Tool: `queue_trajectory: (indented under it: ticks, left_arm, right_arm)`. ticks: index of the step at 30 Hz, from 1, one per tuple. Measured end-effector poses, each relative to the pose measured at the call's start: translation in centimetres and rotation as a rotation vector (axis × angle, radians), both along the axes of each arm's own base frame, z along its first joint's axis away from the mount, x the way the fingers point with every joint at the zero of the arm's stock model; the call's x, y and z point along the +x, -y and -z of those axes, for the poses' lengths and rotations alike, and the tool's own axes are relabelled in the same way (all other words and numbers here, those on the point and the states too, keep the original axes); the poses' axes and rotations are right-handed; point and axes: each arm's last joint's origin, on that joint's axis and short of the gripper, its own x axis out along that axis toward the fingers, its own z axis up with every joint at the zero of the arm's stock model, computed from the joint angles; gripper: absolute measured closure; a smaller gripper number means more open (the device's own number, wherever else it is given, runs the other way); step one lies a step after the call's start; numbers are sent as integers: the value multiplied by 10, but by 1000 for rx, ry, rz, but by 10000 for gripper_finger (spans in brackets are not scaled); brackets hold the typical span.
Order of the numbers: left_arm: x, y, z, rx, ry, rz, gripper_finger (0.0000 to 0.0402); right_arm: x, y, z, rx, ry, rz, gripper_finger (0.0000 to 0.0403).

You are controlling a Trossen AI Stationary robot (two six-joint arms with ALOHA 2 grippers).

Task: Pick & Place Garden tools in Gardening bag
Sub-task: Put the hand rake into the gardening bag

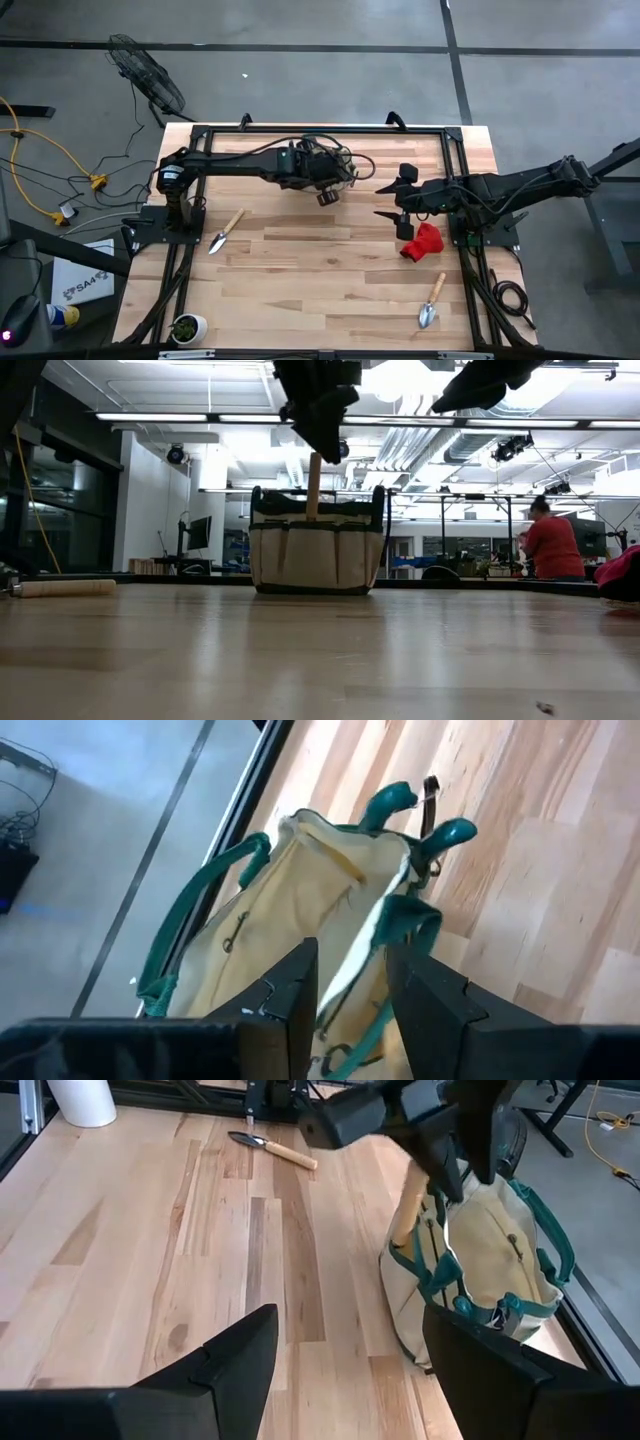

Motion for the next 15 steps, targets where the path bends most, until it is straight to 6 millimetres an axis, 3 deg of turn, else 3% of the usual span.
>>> queue_trajectory:
  ticks: [8,15]
  left_arm:
    - [-6,0,-17,5,-11,-34,293]
    - [-14,13,-24,-29,-66,-13,385]
  right_arm:
    - [-1,0,2,3,-24,6,160]
    - [-1,0,2,4,-26,9,160]
